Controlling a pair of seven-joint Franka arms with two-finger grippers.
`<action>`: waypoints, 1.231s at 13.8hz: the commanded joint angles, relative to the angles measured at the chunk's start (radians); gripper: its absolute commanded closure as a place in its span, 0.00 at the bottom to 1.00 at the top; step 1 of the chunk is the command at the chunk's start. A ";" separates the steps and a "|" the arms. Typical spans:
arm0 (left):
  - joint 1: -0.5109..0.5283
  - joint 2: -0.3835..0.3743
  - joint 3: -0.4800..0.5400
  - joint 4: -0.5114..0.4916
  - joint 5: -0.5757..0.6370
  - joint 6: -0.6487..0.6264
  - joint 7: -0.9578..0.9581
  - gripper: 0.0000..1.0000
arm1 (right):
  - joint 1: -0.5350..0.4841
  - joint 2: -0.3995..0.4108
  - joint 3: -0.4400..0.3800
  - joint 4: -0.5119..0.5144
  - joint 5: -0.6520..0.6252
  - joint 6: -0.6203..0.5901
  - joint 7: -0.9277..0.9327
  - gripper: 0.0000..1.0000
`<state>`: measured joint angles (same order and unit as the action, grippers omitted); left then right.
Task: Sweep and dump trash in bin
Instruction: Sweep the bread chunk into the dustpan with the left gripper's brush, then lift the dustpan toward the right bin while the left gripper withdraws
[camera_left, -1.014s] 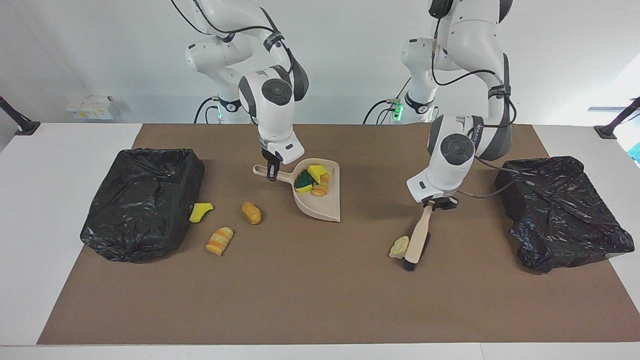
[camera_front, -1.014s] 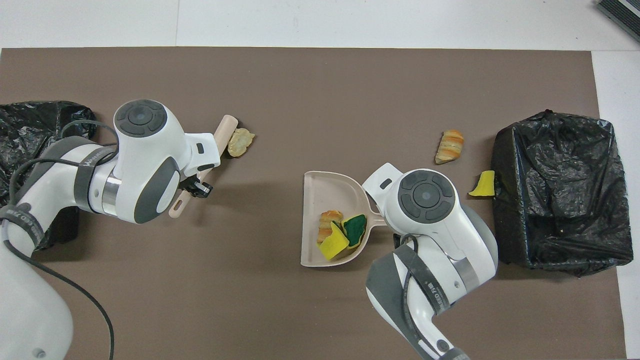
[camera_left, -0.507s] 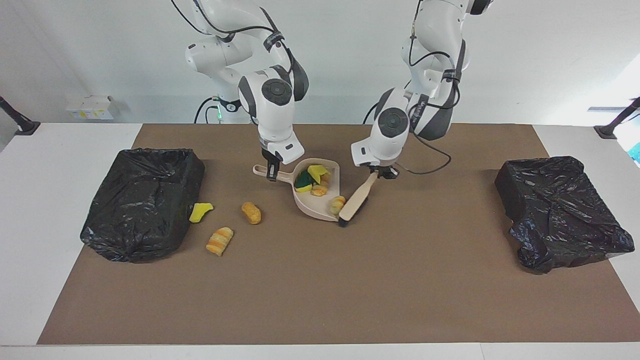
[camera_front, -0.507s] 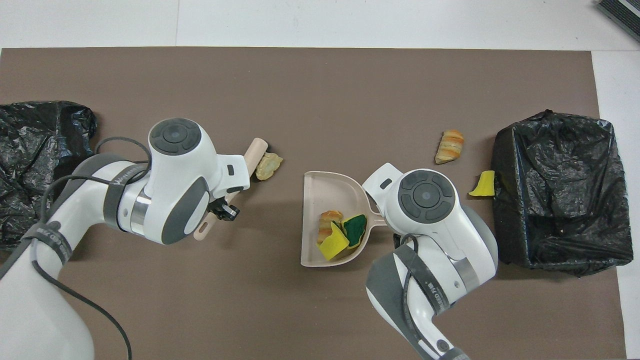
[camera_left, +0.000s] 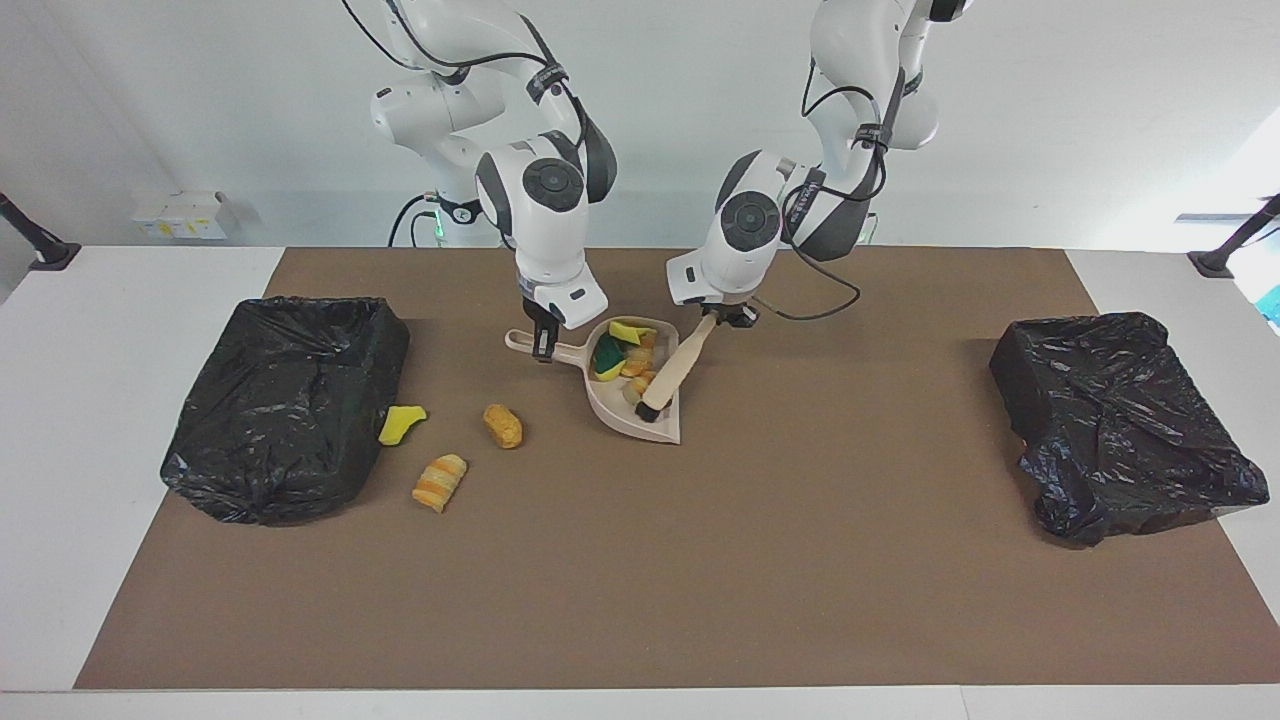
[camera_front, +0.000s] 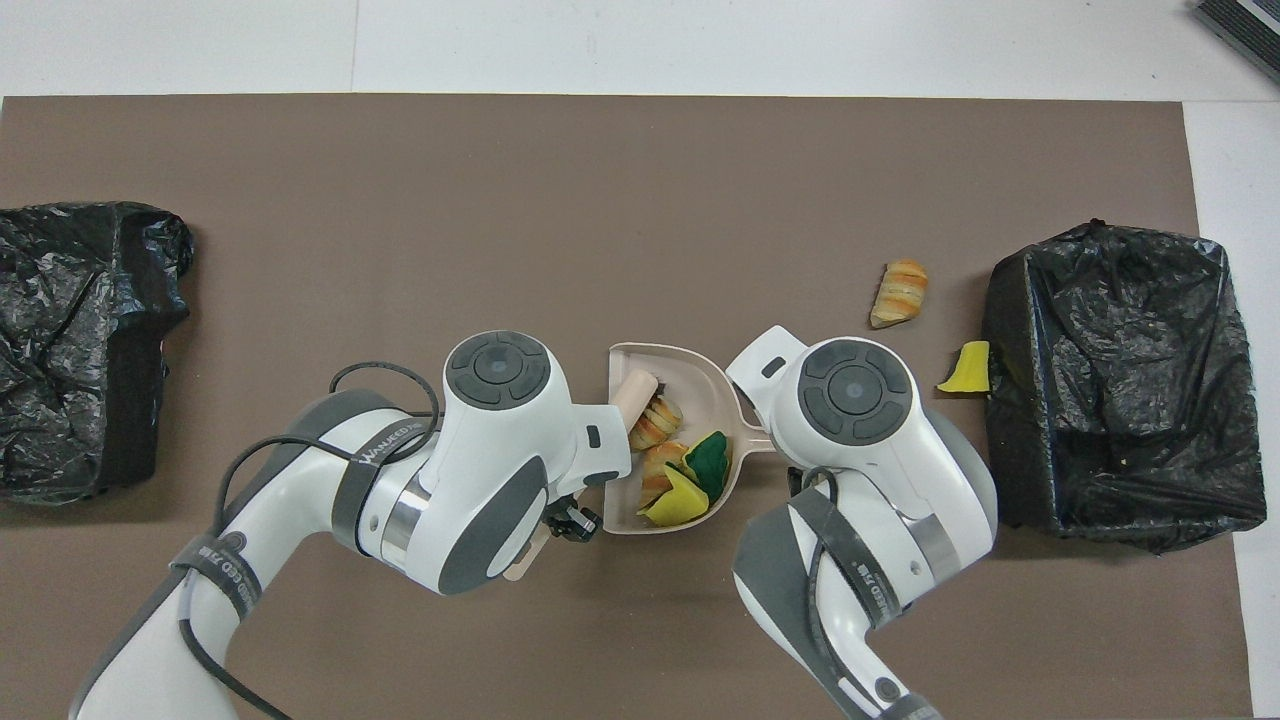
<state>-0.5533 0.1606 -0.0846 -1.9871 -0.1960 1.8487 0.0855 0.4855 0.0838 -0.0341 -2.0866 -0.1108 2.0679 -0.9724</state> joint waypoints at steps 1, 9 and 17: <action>0.074 -0.018 0.009 0.051 -0.022 -0.065 -0.038 1.00 | -0.019 -0.024 0.005 -0.024 0.011 0.055 0.001 1.00; 0.087 -0.134 0.011 0.071 0.027 -0.173 -0.366 1.00 | -0.042 -0.018 0.005 -0.024 0.238 0.161 -0.017 1.00; 0.029 -0.354 -0.001 -0.220 0.061 -0.169 -0.596 1.00 | -0.178 0.002 0.003 0.192 0.273 -0.078 -0.158 1.00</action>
<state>-0.4816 -0.0940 -0.0895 -2.0909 -0.1521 1.6365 -0.4350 0.3535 0.0785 -0.0363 -1.9581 0.1320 2.0605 -1.0632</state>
